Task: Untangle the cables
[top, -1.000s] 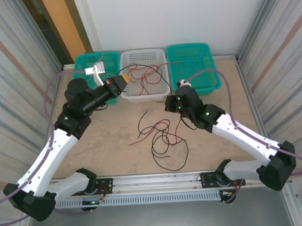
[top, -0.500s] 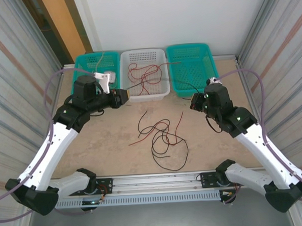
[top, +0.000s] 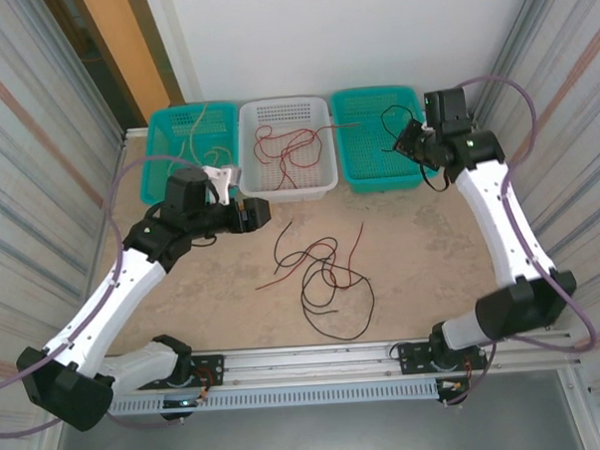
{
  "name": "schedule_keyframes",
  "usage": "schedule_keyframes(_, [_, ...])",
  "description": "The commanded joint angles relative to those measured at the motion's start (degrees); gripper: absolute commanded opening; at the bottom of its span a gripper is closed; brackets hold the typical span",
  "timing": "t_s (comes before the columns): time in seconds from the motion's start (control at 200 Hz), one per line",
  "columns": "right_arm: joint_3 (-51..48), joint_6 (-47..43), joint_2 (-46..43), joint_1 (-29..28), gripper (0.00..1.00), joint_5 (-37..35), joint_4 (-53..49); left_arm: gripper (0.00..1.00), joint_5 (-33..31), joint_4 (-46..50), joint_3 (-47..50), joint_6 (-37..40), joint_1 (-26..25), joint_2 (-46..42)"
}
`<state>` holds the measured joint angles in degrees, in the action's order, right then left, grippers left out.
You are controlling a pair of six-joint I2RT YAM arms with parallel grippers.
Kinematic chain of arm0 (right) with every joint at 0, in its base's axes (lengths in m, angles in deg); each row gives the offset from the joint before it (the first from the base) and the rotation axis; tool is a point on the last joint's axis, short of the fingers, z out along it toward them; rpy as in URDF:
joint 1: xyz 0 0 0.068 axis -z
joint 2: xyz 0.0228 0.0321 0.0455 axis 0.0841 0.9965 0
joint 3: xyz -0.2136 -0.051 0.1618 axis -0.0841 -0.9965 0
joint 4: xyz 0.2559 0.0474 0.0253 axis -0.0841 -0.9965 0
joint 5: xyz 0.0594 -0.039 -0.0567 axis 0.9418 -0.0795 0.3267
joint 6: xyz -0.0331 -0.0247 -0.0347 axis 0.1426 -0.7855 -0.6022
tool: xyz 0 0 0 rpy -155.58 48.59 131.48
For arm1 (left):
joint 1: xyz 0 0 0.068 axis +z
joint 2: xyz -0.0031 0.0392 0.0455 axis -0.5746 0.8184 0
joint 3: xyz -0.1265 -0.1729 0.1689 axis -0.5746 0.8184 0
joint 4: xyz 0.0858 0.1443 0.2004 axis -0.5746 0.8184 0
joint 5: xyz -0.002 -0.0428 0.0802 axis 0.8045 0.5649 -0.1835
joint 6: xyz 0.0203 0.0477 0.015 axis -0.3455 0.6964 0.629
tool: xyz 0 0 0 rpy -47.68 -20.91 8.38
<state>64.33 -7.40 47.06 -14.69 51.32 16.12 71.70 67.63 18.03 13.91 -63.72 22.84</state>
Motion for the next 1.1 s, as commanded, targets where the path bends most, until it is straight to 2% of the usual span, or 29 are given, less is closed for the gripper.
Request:
schedule_keyframes(0.0, [5.44,-1.06,5.24,2.55,0.00,4.10,0.22,0.71,-0.60,-2.91,0.97,-1.36,-2.12,-2.19])
schedule_keyframes(0.08, [8.83,-1.15,10.29,4.09,0.00,4.75,-0.28,0.70,-1.76,-2.56,1.23,-1.23,-3.29,-2.35])
schedule_keyframes(0.215, [11.93,-2.44,17.71,5.20,0.39,5.24,-4.26,0.70,-3.03,-0.75,1.09,-0.33,-4.05,-3.33])
schedule_keyframes(0.266, [10.56,-2.79,17.57,4.84,0.46,4.55,-5.63,0.70,-3.26,-0.31,1.18,0.04,-4.05,-3.96])
schedule_keyframes(0.456, [-10.05,-2.69,3.27,-1.08,0.53,-0.42,-1.52,0.71,-3.56,0.76,1.29,1.39,-4.14,-4.57])
schedule_keyframes(0.596, [-27.72,-0.05,-6.78,-11.23,0.61,-3.82,-1.55,0.68,-2.26,-1.15,1.56,0.45,-4.29,-1.94])
schedule_keyframes(0.697, [-37.07,4.76,-10.30,-17.73,0.61,-2.26,-2.44,0.66,-1.11,-2.07,0.27,0.26,-4.90,0.53])
schedule_keyframes(0.877, [-46.72,12.96,-14.69,-30.03,0.58,-2.13,-3.76,0.63,-1.12,-5.04,0.25,-0.64,-6.02,2.49])
schedule_keyframes(0.967, [-50.80,14.34,-14.07,-30.99,0.52,0.36,-1.50,0.63,-0.73,-6.67,0.55,-1.32,-6.07,2.86])
schedule_keyframes(1.092, [-52.77,14.76,-8.92,-31.00,0.43,2.43,1.75,0.62,-0.73,-6.41,0.02,-1.21,-6.07,2.90])
